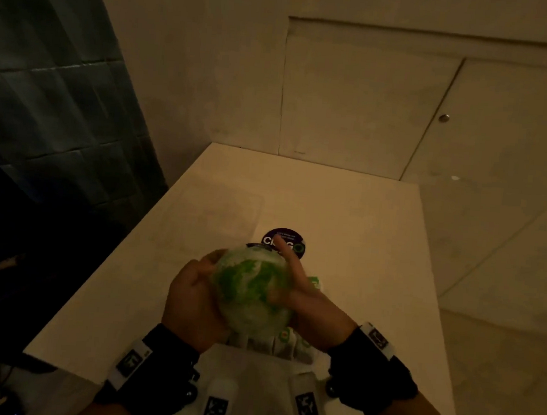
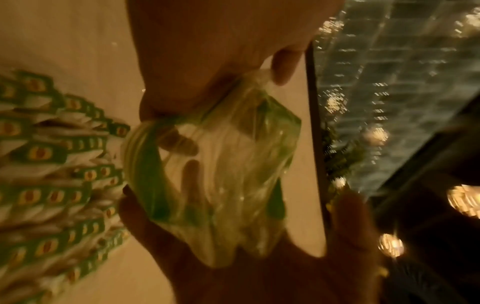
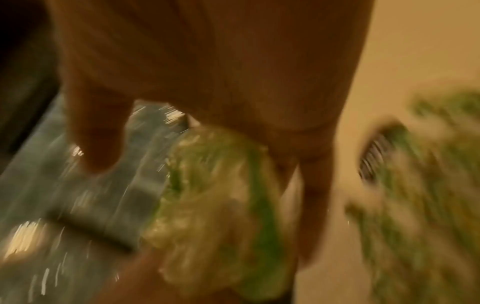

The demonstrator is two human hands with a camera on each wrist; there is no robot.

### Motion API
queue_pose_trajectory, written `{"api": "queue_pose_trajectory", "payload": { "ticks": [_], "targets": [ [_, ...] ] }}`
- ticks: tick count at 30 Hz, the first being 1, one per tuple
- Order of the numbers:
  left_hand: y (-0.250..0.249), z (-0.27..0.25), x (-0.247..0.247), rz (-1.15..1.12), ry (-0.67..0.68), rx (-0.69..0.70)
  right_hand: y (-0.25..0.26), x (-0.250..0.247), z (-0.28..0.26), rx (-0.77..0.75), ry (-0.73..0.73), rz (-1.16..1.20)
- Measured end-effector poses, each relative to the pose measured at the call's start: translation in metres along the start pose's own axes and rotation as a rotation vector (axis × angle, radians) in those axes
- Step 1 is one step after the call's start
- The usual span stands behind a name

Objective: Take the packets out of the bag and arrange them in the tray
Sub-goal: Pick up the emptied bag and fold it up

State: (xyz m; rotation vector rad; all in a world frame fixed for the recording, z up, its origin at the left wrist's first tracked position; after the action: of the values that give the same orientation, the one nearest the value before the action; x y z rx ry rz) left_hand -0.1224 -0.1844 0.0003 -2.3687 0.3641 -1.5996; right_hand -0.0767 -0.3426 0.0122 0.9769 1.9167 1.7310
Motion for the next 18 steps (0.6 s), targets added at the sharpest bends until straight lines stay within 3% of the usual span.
{"api": "queue_pose_trajectory", "payload": {
  "ticks": [2, 4, 6, 9, 10, 12, 14, 16, 18],
  "targets": [
    [0.003, 0.004, 0.002, 0.163, -0.050, 0.086, 0.003, 0.008, -0.010, -0.137, 0.062, -0.567],
    [0.006, 0.002, 0.004, 0.329, -0.048, 0.220, -0.001, 0.016, -0.011, -0.201, -0.127, -1.078],
    [0.009, -0.006, 0.007, 0.453, -0.043, 0.315, -0.006, 0.019, -0.011, -0.239, -0.339, -1.350],
    [0.032, -0.017, 0.008, 0.454, 0.062, 0.207, -0.008, 0.009, -0.010, 0.019, -0.529, -1.568],
    [0.043, -0.019, 0.008, 0.470, 0.095, 0.144, -0.008, 0.004, -0.010, 0.126, -0.534, -1.565],
    [0.068, -0.020, 0.006, 0.466, 0.105, 0.060, -0.008, -0.003, -0.014, 0.160, -0.502, -1.406],
    [0.085, -0.019, 0.007, 0.429, 0.123, 0.047, -0.002, -0.007, -0.025, 0.122, -0.402, -0.892],
    [0.099, -0.016, 0.013, 0.551, 0.195, 0.078, -0.001, -0.012, -0.034, 0.157, -0.367, -0.404],
    [0.115, -0.016, 0.023, 0.728, 0.284, 0.089, -0.001, -0.030, -0.044, 0.077, -0.514, -0.403]
  ]
}}
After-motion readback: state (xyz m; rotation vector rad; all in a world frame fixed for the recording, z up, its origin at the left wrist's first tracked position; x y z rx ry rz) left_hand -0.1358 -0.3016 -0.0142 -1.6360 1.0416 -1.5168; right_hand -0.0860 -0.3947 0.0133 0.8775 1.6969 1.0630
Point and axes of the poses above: each hand's wrist, its own z-axis towards the middle knuckle, its own x-axis out of the palm, y = z × x, the point moved 2 cm from there along z, towards the middle knuckle, and after that the axes turned 14 degrees about -z, right-handed, at the moved point
